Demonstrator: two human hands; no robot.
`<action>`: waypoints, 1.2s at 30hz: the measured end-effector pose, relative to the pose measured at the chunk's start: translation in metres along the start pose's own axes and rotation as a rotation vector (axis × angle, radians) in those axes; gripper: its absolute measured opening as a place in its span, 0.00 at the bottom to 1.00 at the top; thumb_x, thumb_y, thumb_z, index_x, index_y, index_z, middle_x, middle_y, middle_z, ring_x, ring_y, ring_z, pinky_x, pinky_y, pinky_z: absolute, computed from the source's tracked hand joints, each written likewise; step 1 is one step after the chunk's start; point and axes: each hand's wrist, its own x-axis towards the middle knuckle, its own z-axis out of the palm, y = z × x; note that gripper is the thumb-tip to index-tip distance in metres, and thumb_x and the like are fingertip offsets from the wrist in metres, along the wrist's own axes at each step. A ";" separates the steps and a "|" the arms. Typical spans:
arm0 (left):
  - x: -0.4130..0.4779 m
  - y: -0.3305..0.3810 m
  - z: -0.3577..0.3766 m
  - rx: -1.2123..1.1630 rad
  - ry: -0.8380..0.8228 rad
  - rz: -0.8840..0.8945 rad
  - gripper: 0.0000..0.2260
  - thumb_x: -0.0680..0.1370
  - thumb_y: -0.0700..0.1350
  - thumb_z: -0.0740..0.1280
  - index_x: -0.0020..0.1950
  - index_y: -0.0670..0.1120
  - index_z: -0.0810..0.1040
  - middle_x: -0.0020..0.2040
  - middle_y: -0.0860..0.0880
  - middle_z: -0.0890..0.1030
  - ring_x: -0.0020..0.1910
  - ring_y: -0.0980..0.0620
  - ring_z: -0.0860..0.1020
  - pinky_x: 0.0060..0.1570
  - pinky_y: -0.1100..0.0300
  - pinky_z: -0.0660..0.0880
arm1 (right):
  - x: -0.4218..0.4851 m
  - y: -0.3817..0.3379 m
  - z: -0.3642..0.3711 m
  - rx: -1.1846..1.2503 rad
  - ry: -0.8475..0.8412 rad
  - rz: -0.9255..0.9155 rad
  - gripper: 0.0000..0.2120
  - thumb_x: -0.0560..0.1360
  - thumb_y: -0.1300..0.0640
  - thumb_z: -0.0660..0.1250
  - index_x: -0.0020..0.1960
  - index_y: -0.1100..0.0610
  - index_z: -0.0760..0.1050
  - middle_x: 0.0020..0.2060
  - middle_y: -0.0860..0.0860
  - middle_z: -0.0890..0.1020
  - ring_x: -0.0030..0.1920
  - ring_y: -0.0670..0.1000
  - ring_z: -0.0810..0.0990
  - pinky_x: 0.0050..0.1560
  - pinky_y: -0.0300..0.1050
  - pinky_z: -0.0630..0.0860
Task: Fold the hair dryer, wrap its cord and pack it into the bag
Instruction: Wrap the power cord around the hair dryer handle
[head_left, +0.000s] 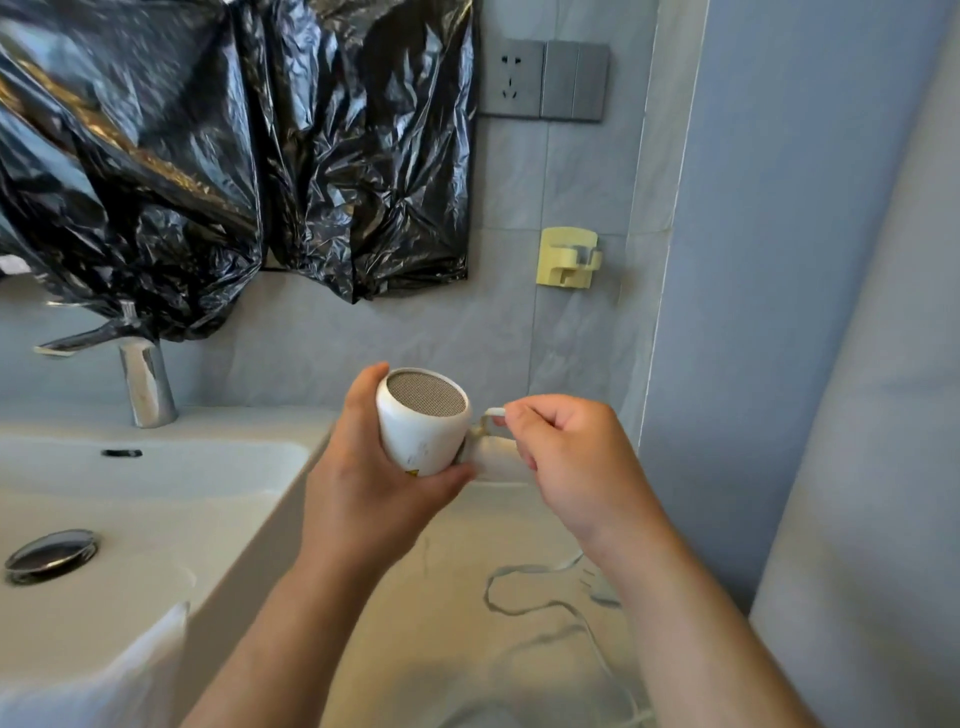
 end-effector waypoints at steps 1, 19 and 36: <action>0.003 -0.001 0.006 -0.019 0.002 -0.004 0.45 0.59 0.55 0.81 0.69 0.63 0.60 0.55 0.63 0.75 0.53 0.55 0.75 0.50 0.59 0.70 | 0.003 0.003 0.001 -0.009 -0.002 -0.041 0.22 0.77 0.57 0.63 0.27 0.58 0.61 0.23 0.47 0.60 0.27 0.46 0.58 0.30 0.44 0.57; 0.024 -0.007 0.021 -0.276 0.068 -0.002 0.41 0.59 0.52 0.83 0.66 0.57 0.65 0.53 0.64 0.76 0.48 0.68 0.77 0.39 0.75 0.70 | 0.010 0.019 -0.004 0.333 -0.130 0.002 0.08 0.77 0.61 0.65 0.47 0.58 0.84 0.18 0.41 0.64 0.20 0.41 0.60 0.21 0.29 0.58; 0.026 0.006 0.014 -0.437 0.029 -0.056 0.33 0.58 0.54 0.79 0.59 0.57 0.70 0.50 0.57 0.78 0.43 0.60 0.79 0.40 0.60 0.77 | 0.005 0.008 -0.007 0.215 -0.151 -0.170 0.09 0.73 0.57 0.65 0.41 0.55 0.84 0.22 0.43 0.72 0.23 0.40 0.68 0.26 0.27 0.63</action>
